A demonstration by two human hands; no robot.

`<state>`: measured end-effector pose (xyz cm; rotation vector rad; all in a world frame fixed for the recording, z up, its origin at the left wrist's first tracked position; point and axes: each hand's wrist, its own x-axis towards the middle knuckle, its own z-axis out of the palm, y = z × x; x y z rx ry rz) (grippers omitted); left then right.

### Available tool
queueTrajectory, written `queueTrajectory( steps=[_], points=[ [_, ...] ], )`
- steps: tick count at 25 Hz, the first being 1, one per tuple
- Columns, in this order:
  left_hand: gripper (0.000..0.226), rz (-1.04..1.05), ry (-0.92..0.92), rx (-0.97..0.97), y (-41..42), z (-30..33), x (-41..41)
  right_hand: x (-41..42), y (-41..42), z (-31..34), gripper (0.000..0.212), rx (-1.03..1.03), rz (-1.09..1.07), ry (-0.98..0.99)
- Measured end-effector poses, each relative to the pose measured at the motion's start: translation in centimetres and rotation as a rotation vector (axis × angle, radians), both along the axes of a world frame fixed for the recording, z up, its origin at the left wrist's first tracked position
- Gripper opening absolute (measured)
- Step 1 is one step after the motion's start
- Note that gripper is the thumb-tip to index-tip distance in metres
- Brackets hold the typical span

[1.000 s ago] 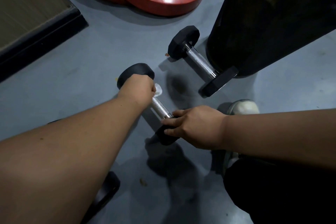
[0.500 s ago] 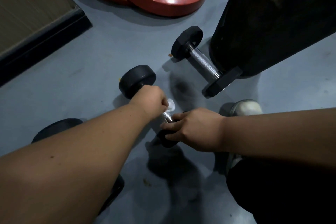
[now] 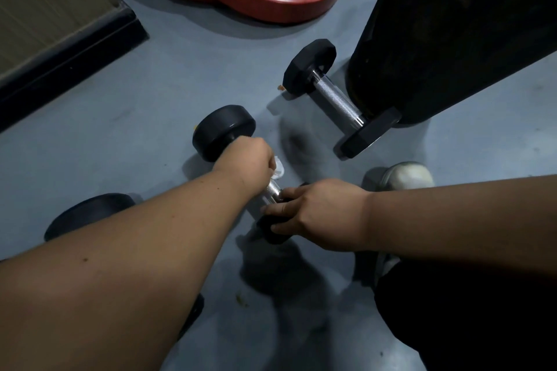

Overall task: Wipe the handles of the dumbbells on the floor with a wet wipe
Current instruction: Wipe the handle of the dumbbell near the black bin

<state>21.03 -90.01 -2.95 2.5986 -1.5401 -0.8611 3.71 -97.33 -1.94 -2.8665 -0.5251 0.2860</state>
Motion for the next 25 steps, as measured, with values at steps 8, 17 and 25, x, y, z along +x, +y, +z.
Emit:
queueTrajectory(
  steps=[8, 17, 25],
  points=[
    [0.019, 0.097, -0.164, -0.004, 0.6, -0.2, 2.5, -0.2, 0.1, 0.2, 0.041, 0.020, 0.000, 0.021],
    [0.013, 0.025, 0.182, -0.032, 2.0, 0.6, 0.2, 0.7, 0.7, 0.4, 0.049, 0.077, 0.065, 0.192],
    [0.011, 0.079, 0.203, -0.038, 2.1, -0.2, -0.4, 0.6, 0.8, 0.0, 0.051, 0.111, 0.063, 0.195]
  ],
)
